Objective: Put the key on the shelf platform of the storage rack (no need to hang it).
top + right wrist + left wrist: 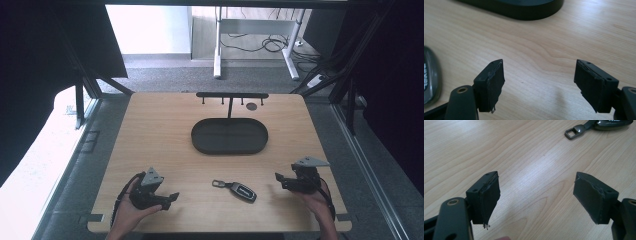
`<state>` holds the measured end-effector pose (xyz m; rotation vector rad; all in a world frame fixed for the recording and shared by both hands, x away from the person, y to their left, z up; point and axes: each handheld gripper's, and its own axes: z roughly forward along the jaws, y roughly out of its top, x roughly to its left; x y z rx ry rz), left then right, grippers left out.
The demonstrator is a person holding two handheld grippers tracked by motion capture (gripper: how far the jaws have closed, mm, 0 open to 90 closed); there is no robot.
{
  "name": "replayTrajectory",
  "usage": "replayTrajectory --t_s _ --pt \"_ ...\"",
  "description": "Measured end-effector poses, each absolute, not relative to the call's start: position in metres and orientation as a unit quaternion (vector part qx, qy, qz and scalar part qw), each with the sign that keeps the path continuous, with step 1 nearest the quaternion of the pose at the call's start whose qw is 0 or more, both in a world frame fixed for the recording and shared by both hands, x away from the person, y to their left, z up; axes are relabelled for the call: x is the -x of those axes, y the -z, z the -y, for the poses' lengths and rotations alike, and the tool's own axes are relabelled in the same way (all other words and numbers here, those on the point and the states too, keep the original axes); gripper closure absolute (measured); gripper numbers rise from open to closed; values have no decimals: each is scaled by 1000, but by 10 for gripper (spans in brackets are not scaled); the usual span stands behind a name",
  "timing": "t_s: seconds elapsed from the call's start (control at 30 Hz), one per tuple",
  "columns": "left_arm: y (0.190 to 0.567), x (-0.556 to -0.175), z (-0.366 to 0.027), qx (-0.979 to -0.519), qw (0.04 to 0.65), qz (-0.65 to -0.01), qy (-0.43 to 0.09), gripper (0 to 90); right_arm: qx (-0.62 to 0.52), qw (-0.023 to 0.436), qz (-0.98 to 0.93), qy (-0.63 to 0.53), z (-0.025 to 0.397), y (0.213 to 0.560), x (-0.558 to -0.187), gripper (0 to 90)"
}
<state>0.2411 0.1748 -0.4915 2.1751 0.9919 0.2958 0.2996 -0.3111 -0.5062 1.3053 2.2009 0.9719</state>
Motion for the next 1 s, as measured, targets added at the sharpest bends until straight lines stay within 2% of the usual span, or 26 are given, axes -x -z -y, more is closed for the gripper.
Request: replayTrajectory --t_s 0.13,0.53,1.0 --pt "490 -243 -178 -840 361 -387 -117 218 -454 189 -805 -331 304 504 -300 253" --pt "489 -244 -175 -842 361 -385 -113 218 -423 177 -825 -329 284 470 -300 295" --pt "491 -244 -176 -841 362 -387 -111 218 -347 136 -874 -312 227 454 -299 320"
